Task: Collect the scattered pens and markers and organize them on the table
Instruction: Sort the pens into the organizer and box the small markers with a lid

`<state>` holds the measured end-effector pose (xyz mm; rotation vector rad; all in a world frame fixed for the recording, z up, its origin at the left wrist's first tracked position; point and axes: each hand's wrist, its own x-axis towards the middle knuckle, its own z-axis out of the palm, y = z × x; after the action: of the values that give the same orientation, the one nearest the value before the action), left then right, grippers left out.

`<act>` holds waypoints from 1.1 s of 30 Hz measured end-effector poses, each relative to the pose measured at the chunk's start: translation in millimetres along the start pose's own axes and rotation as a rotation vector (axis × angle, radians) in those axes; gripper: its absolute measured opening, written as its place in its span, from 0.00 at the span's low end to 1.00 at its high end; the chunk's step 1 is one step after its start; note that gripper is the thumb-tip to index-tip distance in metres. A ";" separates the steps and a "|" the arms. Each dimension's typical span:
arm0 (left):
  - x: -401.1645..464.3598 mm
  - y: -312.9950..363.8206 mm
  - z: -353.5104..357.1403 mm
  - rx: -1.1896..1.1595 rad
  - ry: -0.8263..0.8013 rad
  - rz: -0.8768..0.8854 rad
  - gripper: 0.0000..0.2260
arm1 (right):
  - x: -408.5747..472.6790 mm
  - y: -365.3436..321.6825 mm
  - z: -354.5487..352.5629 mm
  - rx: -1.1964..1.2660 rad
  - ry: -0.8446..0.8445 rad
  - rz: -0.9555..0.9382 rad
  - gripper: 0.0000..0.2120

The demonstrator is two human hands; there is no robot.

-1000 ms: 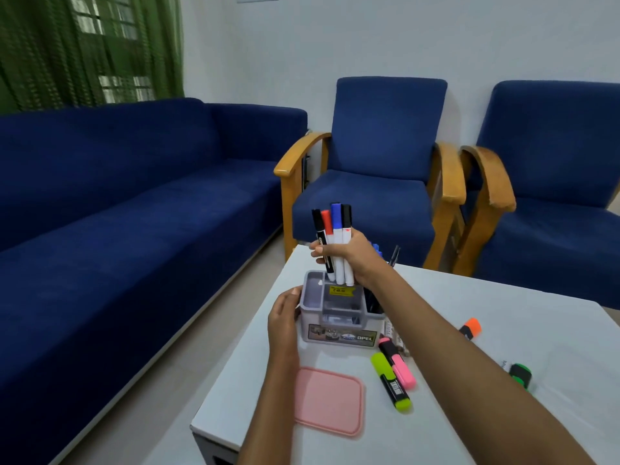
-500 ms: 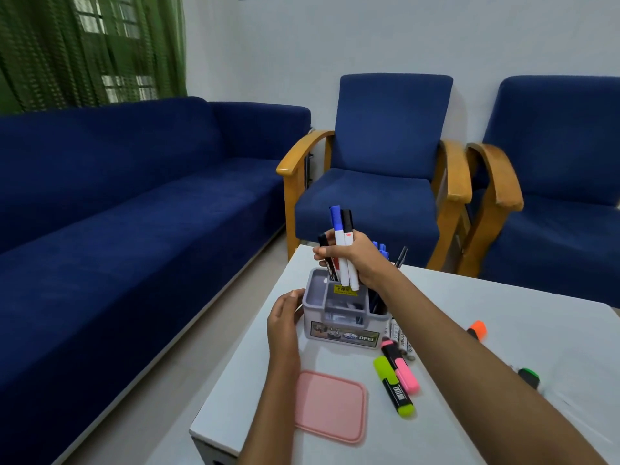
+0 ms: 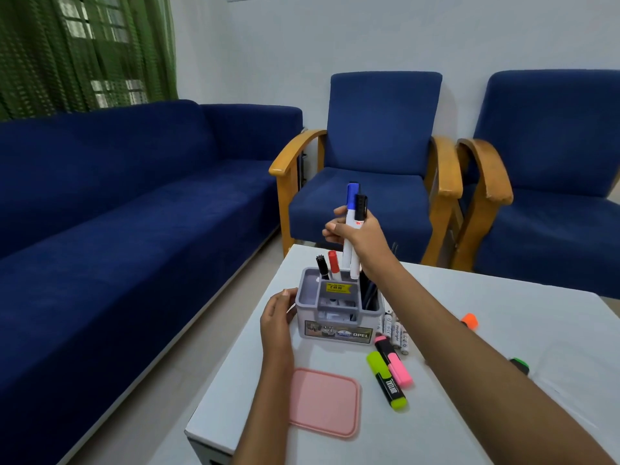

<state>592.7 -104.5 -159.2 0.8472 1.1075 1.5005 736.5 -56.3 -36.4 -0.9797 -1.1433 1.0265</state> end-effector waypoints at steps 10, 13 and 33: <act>8.8 41.6 6.4 0.370 -0.063 0.273 0.15 | 2.4 -4.2 -2.5 -0.110 -0.041 -0.009 0.07; 28.1 70.5 20.5 0.713 -0.231 0.345 0.19 | -3.6 5.6 -6.5 -0.168 -0.075 0.013 0.07; 43.9 109.3 64.8 1.030 -0.449 0.362 0.15 | -13.6 -1.6 -29.9 -0.070 -0.065 0.061 0.14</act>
<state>607.8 -51.5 -36.6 2.0604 1.4077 0.8428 764.7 -72.2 -42.3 -1.0487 -1.2166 1.0802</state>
